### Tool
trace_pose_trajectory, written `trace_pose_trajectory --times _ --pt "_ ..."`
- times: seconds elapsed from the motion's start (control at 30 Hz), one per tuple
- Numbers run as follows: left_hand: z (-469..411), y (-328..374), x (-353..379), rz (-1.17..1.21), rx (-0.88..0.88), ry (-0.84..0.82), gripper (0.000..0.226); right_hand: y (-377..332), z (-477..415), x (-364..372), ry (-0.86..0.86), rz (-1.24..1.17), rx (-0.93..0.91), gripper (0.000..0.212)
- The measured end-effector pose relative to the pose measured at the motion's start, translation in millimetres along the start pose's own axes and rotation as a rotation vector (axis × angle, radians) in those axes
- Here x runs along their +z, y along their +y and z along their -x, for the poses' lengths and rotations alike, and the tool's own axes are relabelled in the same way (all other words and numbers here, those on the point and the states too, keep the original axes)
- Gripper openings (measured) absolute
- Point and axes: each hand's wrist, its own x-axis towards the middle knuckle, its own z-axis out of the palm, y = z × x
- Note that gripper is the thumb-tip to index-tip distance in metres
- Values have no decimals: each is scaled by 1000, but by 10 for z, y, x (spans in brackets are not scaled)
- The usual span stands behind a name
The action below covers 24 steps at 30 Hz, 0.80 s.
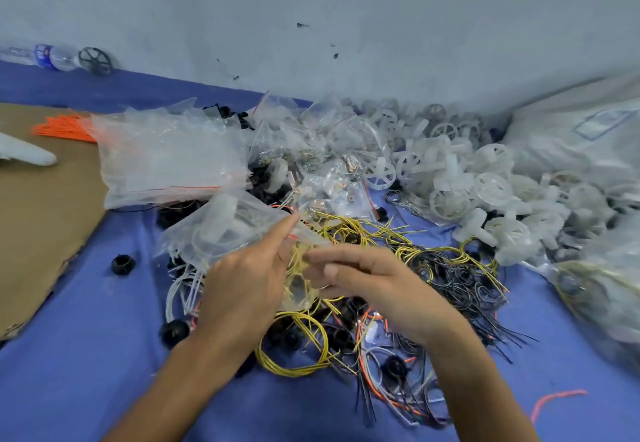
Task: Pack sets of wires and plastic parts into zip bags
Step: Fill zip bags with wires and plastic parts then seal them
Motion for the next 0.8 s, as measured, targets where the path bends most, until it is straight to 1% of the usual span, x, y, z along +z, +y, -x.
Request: trace_pose_trajectory --times 0.03,0.07,0.1,0.13,0.17,0.2,0.23,0.3,0.33,0.4,0.5,0.53,0.57,0.6,0.63,0.67,0.73,0.77,0.8 --pt "-2 -4 11 3 -2 -6 42 47 75 -251 86 63 -31 27" --pt "-3 -1 17 6 -8 -10 43 59 124 -519 223 164 -45 24" --pt "1 3 25 9 -14 -12 43 78 148 -818 404 299 -36 19" --pt "5 14 30 10 -17 -15 42 112 148 -1105 582 464 3 18" --pt "6 29 35 11 -21 -20 40 174 122 -1376 718 662 73 20" --pt "9 47 36 13 -27 -29 38 251 80 -1606 789 861 184 23" --pt "14 62 35 14 -35 -39 36 356 34 -1811 798 1004 304 29" --pt "32 80 24 21 -57 -58 38 537 -22 -2089 734 1131 485 36" --pt "41 89 13 18 -69 -69 38 577 -38 -2143 715 1122 517 35" --pt "59 109 -24 1 -82 -96 40 595 -36 -2148 746 1024 473 31" --pt "70 120 -58 -11 -84 -136 43 456 100 -1998 863 873 324 20" --pt "71 118 -59 -10 -85 -141 43 382 172 -1908 889 753 249 17" --pt "73 114 -53 -7 -86 -142 43 305 255 -1794 878 567 167 17" --pt "69 111 -44 -5 -90 -145 43 228 344 -1644 820 345 96 20" --pt "67 111 -34 -5 -95 -148 43 162 442 -1471 707 143 39 24" --pt "64 112 -21 -2 -102 -152 43 117 537 -1270 550 -15 -3 24" --pt "68 108 -4 30 -119 -165 47 87 682 -826 240 -192 -11 23" --pt "72 103 -3 46 -126 -175 50 89 712 -606 133 -230 6 24" --pt "80 100 -5 51 -129 -187 52 110 708 -419 79 -229 20 23"
